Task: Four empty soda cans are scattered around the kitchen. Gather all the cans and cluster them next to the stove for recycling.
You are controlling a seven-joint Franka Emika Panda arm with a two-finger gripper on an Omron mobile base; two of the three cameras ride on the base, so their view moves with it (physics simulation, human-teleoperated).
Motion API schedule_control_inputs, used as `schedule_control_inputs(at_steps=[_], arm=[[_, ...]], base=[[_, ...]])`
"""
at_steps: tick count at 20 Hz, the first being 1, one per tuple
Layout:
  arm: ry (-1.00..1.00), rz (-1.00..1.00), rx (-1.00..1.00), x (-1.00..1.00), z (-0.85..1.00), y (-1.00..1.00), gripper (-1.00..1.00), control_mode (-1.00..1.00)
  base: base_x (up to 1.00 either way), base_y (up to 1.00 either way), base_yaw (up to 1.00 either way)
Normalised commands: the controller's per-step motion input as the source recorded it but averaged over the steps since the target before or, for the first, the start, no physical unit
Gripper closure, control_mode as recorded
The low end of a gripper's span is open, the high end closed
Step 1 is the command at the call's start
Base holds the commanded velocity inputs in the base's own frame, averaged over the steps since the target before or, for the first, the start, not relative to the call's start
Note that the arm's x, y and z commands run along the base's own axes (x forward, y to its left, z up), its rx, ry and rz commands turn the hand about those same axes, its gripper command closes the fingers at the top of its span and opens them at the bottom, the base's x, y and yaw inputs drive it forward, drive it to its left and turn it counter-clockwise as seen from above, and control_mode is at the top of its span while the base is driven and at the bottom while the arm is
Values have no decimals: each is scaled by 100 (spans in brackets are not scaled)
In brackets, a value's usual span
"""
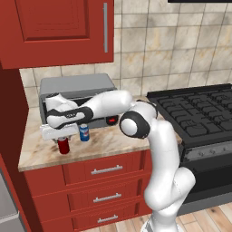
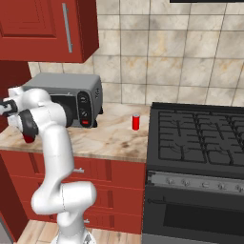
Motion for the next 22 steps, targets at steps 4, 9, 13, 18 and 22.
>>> schedule_control_inputs(at_steps=[4,9,13,18,22], arm=[[-7,0,0,-11,22,-21,100,-100],[0,0,2,-27,29,-30,100,-100],[0,0,2,-37,21,-31,100,-100],[0,0,0,-29,8,-39,100,-100],[0,-1,0,-19,0,-43,100,-100]], base=[[0,0,0],[0,0,0],[0,0,0],[0,0,0],[0,0,0]])
